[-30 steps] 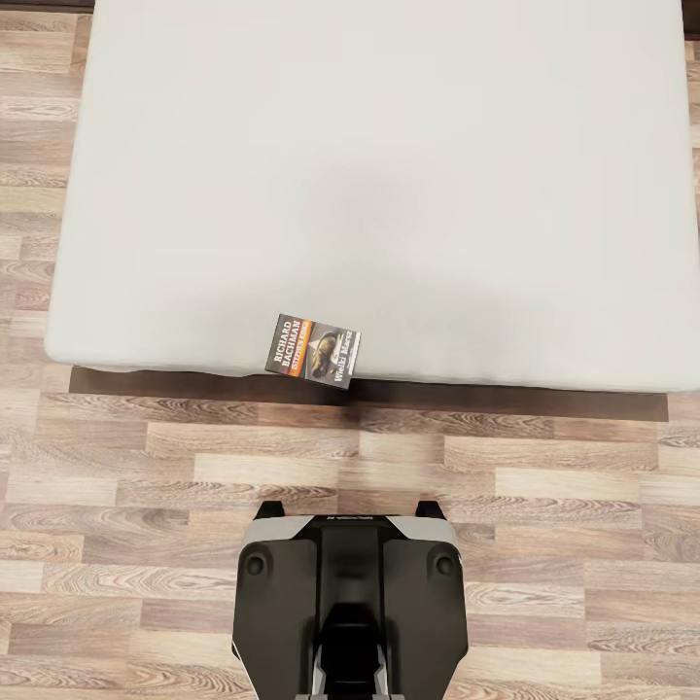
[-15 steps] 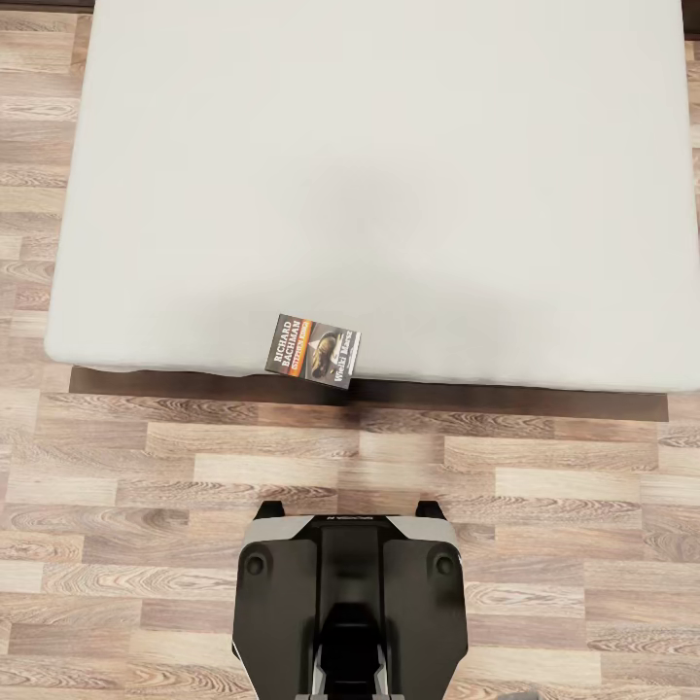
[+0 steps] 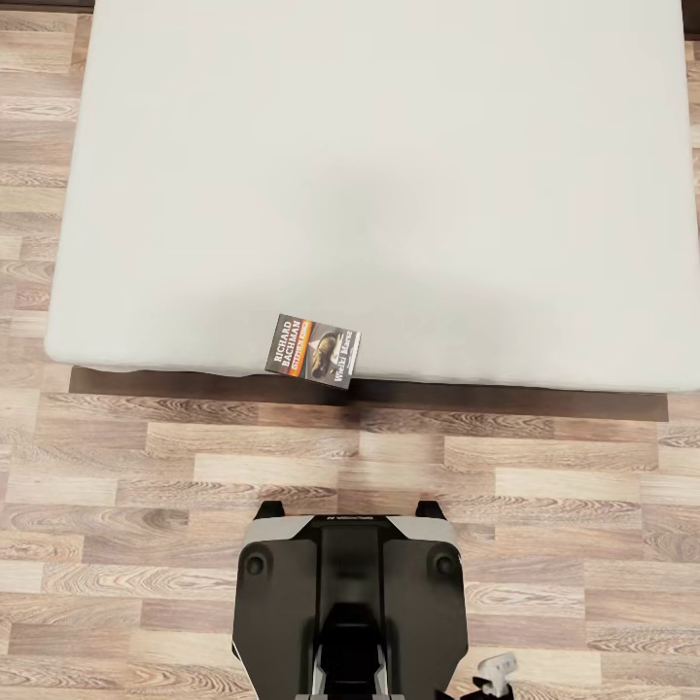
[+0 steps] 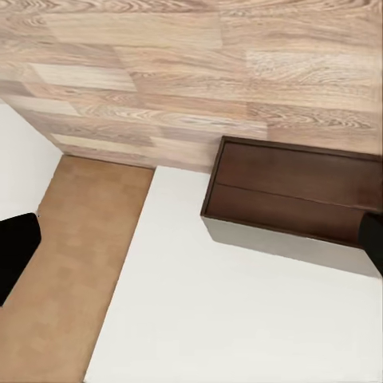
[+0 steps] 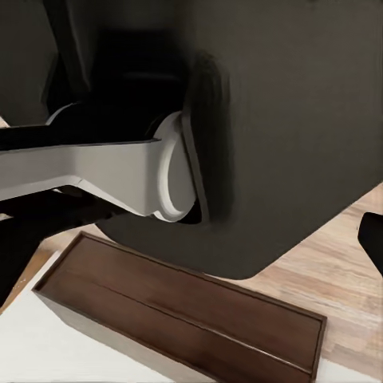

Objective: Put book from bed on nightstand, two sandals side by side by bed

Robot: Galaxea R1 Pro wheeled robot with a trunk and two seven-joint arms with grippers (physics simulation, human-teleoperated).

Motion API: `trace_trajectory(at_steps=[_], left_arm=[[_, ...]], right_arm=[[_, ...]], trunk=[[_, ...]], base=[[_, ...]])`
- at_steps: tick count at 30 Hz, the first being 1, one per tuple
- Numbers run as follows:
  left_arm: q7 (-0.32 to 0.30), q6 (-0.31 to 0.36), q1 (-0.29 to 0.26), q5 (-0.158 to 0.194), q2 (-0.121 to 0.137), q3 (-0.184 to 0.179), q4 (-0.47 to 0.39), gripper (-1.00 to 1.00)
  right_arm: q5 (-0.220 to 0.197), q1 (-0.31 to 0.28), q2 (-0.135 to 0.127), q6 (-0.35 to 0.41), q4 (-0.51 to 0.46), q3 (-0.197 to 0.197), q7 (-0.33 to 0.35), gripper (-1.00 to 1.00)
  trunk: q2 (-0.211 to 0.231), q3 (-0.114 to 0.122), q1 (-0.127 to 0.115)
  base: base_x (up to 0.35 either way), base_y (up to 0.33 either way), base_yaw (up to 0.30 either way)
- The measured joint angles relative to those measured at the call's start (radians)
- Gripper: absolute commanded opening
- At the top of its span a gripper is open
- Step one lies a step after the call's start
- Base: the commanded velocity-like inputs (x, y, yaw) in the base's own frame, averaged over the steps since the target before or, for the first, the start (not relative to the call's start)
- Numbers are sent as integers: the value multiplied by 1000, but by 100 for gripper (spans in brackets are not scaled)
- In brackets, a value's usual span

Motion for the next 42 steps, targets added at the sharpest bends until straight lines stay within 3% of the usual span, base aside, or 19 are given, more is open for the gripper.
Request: trace_trajectory(at_steps=[10, 42], left_arm=[[-29, -2, 0, 1, -3, 0, -2, 100], [-34, -7, 0, 1, -7, -1, -2, 100]], right_arm=[[-2, -3, -11, 2, 1, 0, 39, 100], [8, -2, -26, 4, 0, 11, 48, 100]], trunk=[[0, 0, 0], [0, 0, 0]], base=[[0, 0, 0], [0, 0, 0]])
